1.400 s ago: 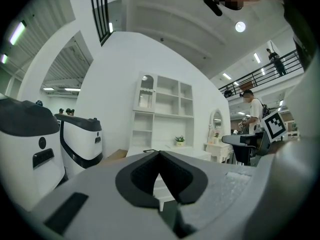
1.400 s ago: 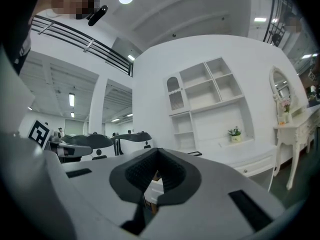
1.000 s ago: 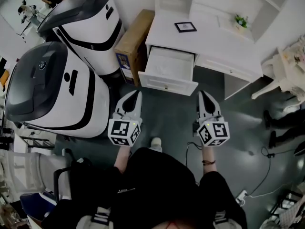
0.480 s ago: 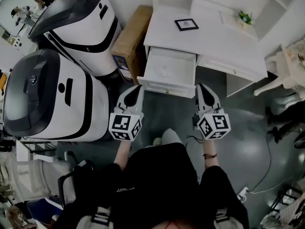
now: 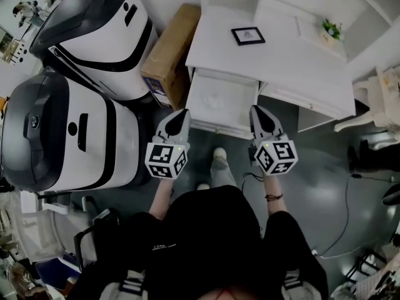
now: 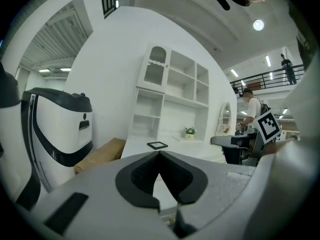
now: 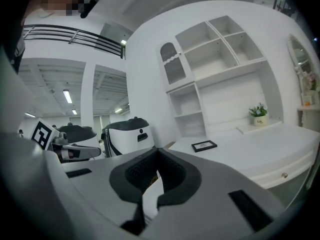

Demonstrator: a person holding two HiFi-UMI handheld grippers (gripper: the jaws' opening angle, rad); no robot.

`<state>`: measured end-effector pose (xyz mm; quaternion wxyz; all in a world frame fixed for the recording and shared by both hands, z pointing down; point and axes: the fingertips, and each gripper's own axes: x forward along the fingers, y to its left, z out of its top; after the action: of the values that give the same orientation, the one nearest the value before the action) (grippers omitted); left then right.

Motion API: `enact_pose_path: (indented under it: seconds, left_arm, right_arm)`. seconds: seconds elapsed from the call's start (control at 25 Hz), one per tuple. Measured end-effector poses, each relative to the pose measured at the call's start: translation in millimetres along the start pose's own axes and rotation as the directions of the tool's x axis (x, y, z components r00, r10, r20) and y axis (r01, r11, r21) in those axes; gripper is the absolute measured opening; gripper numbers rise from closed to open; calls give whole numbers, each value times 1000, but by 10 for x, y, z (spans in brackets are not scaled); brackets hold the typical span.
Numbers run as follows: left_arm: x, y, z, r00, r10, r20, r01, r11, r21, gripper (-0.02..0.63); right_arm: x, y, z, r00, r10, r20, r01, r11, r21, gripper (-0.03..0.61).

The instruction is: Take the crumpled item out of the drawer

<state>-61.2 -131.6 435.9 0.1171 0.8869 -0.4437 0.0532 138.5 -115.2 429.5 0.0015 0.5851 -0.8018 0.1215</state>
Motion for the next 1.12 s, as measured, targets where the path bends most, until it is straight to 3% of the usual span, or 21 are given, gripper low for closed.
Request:
enact_pose_path:
  seconds: [0.48, 0.8, 1.12]
  left_arm:
    - [987, 217, -283, 989, 51, -138, -65, 993, -99, -3]
    - [1472, 443, -724, 966, 59, -251, -103, 981, -163, -3]
    - [1750, 626, -1138, 932, 12, -362, -105, 966, -236, -3]
  right_arm:
    - [996, -482, -298, 975, 138, -174, -131, 990, 52, -9]
    - [1519, -542, -850, 912, 243, -330, -217, 969, 115, -9]
    - [1942, -616, -1577, 835, 274, -478, -195, 958, 209, -9]
